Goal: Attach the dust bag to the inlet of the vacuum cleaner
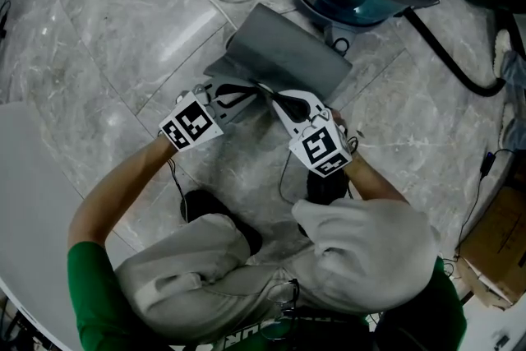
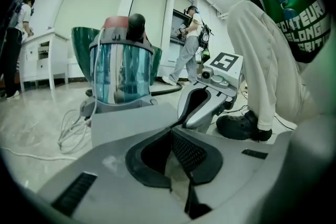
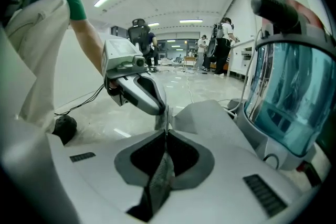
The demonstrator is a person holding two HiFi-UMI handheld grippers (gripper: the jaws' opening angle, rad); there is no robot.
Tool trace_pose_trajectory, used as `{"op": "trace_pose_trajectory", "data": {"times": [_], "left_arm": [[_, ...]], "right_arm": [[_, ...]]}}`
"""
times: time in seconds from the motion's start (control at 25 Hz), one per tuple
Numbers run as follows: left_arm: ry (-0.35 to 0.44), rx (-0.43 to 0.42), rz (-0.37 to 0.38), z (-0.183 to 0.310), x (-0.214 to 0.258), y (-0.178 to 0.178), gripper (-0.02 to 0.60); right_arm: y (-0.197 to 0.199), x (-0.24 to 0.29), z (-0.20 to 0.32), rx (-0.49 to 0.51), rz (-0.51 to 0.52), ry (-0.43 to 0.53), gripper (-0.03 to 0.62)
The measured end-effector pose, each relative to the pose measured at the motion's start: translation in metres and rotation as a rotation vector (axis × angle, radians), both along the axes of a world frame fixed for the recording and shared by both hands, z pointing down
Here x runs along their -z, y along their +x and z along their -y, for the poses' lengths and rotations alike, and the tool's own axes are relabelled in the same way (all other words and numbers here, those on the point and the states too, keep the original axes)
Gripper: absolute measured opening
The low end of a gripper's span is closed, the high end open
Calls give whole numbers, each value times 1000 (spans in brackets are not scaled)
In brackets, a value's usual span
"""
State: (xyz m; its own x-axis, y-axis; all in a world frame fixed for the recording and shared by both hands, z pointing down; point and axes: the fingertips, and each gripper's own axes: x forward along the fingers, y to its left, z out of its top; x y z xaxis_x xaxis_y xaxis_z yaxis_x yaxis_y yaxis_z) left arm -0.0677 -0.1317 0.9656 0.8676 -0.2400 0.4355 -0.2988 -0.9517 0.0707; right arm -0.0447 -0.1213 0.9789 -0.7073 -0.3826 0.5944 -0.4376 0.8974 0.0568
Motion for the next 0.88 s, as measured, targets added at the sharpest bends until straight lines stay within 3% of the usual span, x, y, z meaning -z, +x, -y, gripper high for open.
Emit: {"op": "trace_pose_trajectory", "data": {"times": [0.2, 0.56, 0.68, 0.76, 0.88], "left_arm": [[137, -31, -43, 21, 63, -6, 5], [206, -136, -54, 54, 136, -7, 5], [256, -114, -80, 68, 174, -4, 9], [266, -108, -92, 76, 197, -3, 71], [241, -213, -8, 75, 200, -1, 91]], "right_arm": [[1, 48, 11, 60, 37, 44, 26], [4, 119, 33, 144, 53, 145, 26], [6, 137, 37, 164, 44, 171, 26], [7, 148, 40, 184, 40, 197, 26], [9, 168, 45, 196, 61, 232, 26]]}}
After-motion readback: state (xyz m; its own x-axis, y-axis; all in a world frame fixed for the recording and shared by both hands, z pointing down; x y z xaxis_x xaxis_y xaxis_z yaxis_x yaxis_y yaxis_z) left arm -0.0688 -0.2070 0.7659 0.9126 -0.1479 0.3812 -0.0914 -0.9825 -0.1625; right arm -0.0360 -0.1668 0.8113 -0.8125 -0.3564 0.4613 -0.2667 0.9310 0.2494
